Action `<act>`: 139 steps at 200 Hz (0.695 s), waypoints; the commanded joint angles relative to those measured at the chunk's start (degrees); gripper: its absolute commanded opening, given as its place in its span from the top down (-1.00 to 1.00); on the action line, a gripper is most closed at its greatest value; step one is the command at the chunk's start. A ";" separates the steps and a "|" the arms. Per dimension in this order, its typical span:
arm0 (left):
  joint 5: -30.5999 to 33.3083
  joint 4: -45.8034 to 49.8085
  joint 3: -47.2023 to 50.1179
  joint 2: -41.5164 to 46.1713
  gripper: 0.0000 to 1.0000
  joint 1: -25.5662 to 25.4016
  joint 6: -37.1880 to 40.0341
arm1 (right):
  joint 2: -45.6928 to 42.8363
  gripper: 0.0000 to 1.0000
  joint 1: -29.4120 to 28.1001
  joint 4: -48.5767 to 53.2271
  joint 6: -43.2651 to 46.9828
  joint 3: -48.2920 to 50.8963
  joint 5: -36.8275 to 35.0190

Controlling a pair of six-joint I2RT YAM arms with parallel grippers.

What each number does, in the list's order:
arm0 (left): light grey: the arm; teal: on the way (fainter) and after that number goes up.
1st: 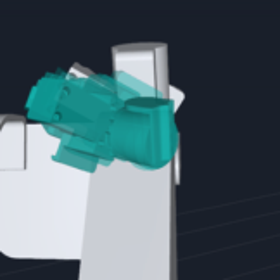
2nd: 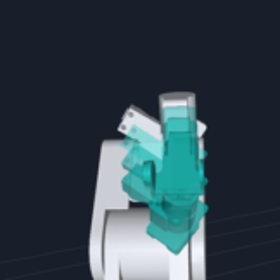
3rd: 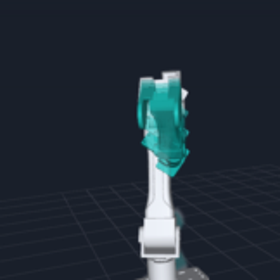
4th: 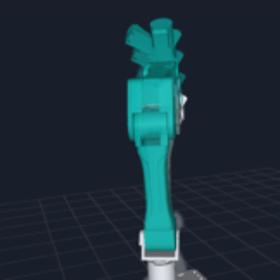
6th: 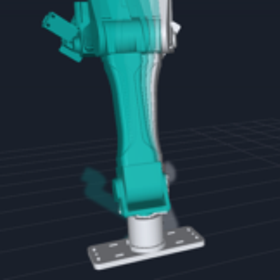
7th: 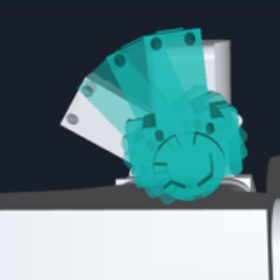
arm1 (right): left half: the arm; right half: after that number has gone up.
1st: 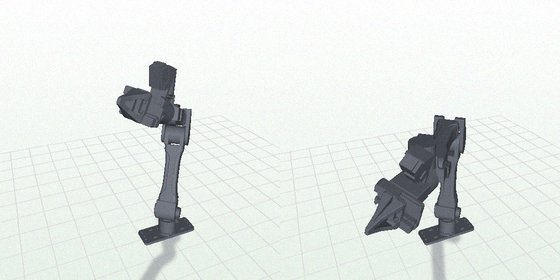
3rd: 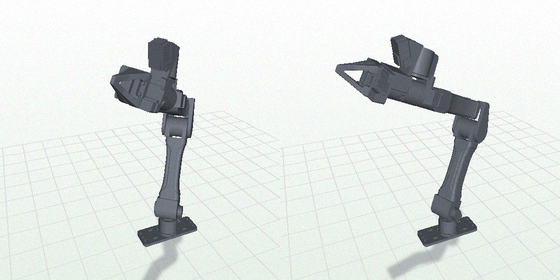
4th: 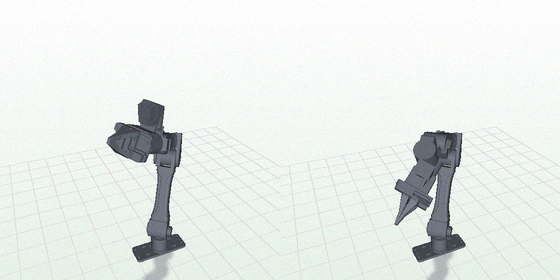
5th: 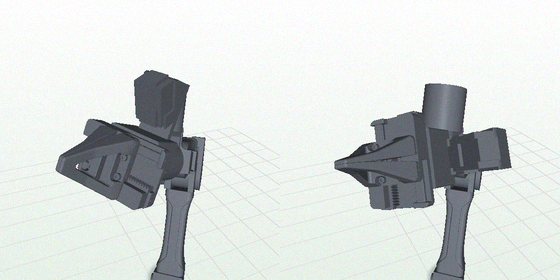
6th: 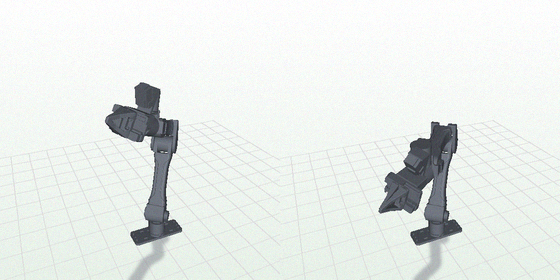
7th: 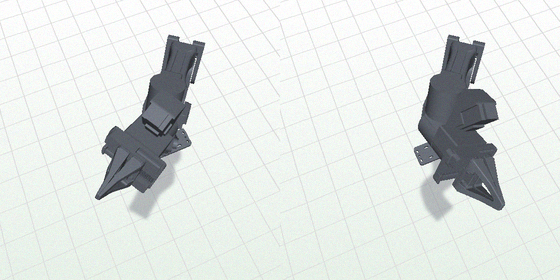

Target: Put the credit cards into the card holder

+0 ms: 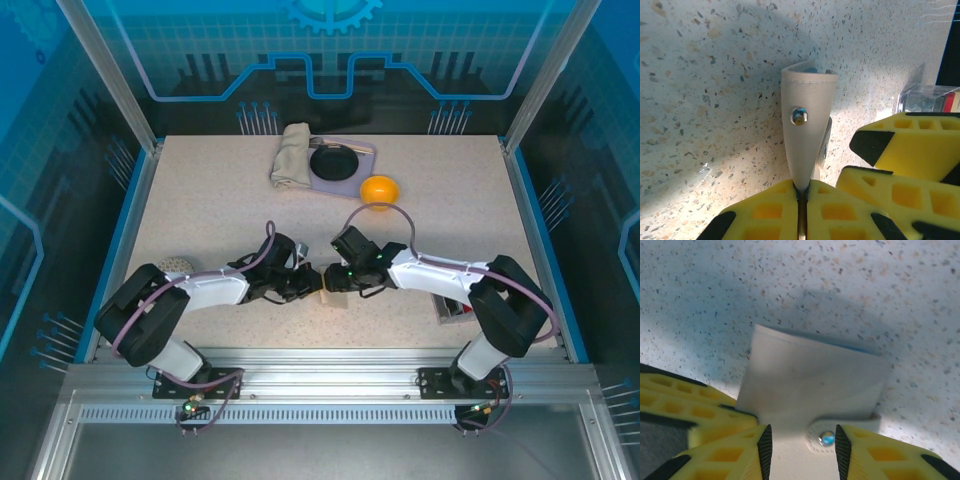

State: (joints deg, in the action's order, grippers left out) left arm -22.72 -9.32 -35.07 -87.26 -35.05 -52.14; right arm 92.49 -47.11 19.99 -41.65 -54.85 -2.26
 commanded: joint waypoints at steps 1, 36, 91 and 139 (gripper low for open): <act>-0.75 -1.41 0.88 1.06 0.80 -0.55 0.99 | 3.69 0.16 -1.80 3.61 -0.28 -2.15 -4.98; -0.24 -1.82 1.32 1.69 0.80 -0.59 0.47 | 7.89 0.15 -3.67 5.61 -0.56 -2.79 -7.88; 1.71 0.14 1.65 3.04 0.83 -0.59 0.55 | 11.65 0.22 -6.65 16.49 -1.78 -5.15 -20.21; 5.12 2.20 3.53 5.61 0.88 -0.51 0.43 | 7.85 0.58 -5.78 20.41 -2.10 -1.95 -24.90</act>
State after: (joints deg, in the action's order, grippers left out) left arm -19.66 -8.36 -32.93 -84.90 -35.99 -52.21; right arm 100.82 -54.35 28.25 -43.38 -60.97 -19.59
